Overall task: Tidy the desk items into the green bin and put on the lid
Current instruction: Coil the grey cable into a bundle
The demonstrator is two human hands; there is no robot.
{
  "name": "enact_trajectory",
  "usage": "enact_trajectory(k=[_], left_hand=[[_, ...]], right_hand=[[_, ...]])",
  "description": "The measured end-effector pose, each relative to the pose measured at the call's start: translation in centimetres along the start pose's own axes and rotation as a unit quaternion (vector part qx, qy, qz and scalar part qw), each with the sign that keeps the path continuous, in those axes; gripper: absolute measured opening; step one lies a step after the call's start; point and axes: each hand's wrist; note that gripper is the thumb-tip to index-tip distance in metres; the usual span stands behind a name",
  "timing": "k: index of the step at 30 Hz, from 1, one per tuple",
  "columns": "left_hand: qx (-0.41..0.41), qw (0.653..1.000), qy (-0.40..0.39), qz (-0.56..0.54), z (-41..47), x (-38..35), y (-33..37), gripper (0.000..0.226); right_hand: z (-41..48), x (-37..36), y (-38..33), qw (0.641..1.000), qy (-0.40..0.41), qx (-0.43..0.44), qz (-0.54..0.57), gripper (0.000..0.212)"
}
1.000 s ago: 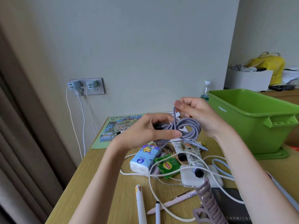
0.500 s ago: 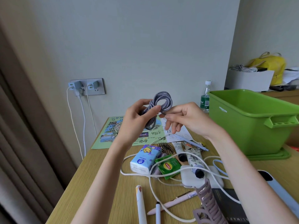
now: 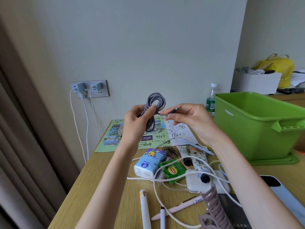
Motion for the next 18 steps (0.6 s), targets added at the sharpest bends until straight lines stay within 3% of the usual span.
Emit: enact_trajectory(k=[7,18], left_hand=[[-0.066,0.997,0.003,0.045,-1.0,-0.7,0.2,0.022],[-0.207,0.971,0.028,0.118,-2.3,-1.2,0.7,0.022]], right_hand=[[0.1,-0.5,-0.3,0.997,0.068,-0.021,0.042,0.022],[0.0,-0.6,-1.2,0.986,0.074,-0.14,0.048,0.018]])
Point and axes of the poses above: each hand's wrist, its own z-axis towards the middle knuckle, its own x-axis out of the back of the hand, y = z × x, and after that the axes turned 15 degrees about y, right-handed
